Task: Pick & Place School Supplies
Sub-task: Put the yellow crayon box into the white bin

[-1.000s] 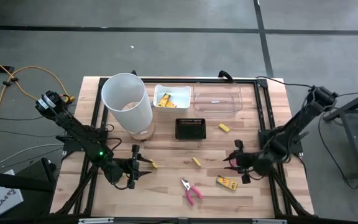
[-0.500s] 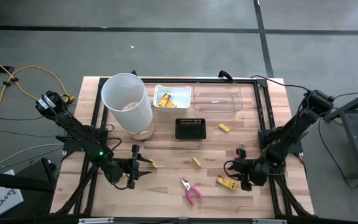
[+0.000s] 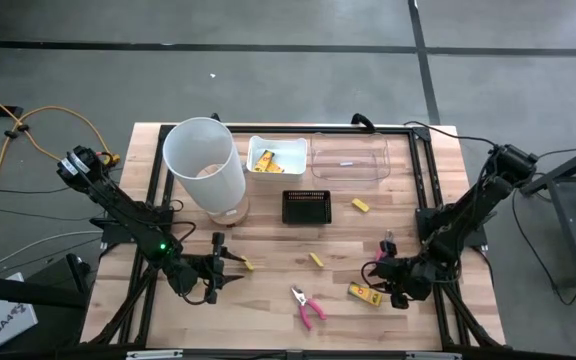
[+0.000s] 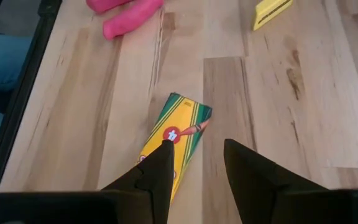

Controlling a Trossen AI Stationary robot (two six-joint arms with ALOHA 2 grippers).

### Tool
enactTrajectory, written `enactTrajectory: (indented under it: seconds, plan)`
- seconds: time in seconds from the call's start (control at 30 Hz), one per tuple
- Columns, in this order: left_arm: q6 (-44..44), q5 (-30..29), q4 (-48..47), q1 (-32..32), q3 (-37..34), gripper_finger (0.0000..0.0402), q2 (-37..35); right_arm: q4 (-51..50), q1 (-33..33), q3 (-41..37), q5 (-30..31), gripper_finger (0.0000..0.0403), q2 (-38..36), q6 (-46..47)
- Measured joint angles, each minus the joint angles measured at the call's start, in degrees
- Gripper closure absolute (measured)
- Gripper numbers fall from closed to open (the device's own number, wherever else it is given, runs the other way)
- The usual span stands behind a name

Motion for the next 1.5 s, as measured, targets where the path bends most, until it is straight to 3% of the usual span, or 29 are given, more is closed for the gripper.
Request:
enactTrajectory:
  seconds: [0.5, 0.73, 0.97, 1.17, 1.5]
  plan:
    - [0.0, 0.0, 0.0, 0.0, 0.0, 0.0208, 0.0, 2.8, -5.9, 0.1, 0.6, 0.0270, -0.1, -7.0]
    - [0.0, 0.0, 0.0, 0.0, 0.0, 0.0208, 0.0, -5.1, -6.0, 7.0, 2.1, 0.0270, -0.1, -7.9]
    - [0.0, 0.0, 0.0, 0.0, 0.0, 0.0208, 0.0, -11.1, -2.7, 11.5, 3.2, 0.0270, 3.5, 0.0]
    - [0.0, 0.0, 0.0, 0.0, 0.0, 0.0208, 0.0, -7.1, 1.2, 11.6, 4.9, 0.0270, 8.6, 8.7]
    - [0.0, 0.0, 0.0, 0.0, 0.0, 0.0208, 0.0, -4.8, 5.8, 11.6, 10.0, 0.0270, 9.3, 17.3]
